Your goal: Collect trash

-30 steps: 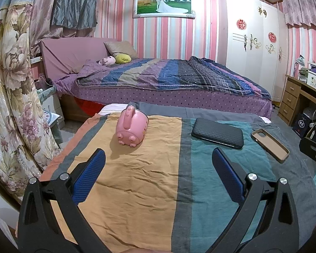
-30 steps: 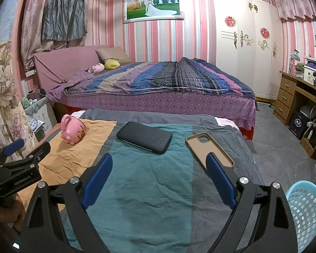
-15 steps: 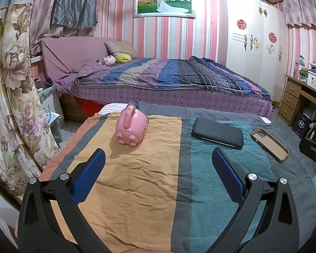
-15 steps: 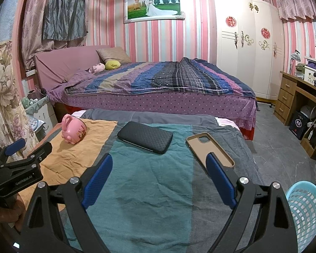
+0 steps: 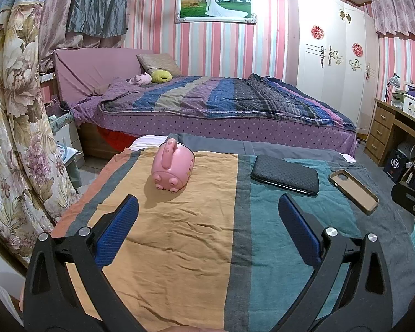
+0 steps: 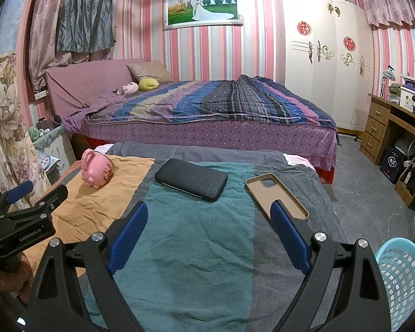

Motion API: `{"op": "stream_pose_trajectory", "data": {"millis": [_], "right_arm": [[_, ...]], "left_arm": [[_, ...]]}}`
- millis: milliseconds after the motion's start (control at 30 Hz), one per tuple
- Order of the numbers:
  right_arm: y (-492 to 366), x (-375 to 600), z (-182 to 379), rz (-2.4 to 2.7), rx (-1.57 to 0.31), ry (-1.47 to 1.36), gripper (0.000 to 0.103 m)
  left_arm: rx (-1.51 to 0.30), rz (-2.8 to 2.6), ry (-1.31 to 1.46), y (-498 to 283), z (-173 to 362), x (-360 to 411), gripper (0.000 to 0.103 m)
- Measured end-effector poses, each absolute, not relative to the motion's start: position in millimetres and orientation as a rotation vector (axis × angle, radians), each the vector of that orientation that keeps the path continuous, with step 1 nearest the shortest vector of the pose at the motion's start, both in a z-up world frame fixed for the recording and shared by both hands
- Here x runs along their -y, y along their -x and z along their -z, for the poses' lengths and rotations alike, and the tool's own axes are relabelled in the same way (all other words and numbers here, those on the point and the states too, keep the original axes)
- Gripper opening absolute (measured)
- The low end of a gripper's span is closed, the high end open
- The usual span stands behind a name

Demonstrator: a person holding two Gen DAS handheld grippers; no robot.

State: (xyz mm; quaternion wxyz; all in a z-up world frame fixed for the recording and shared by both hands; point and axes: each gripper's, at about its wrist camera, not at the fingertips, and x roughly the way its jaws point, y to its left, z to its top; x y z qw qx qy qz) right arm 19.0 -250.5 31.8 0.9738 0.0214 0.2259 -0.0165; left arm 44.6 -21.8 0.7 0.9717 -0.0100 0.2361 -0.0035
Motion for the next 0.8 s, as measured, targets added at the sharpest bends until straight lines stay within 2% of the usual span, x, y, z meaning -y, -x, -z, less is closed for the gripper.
{"op": "stream_pose_trajectory", "data": {"millis": [800], "right_arm": [[-18.9,251.7,-30.5,0.04,-0.455,-0.043,0.088]], "left_arm": [[-0.478,0.022,0.014,-45.0,-4.0,24.6,0.098]]}}
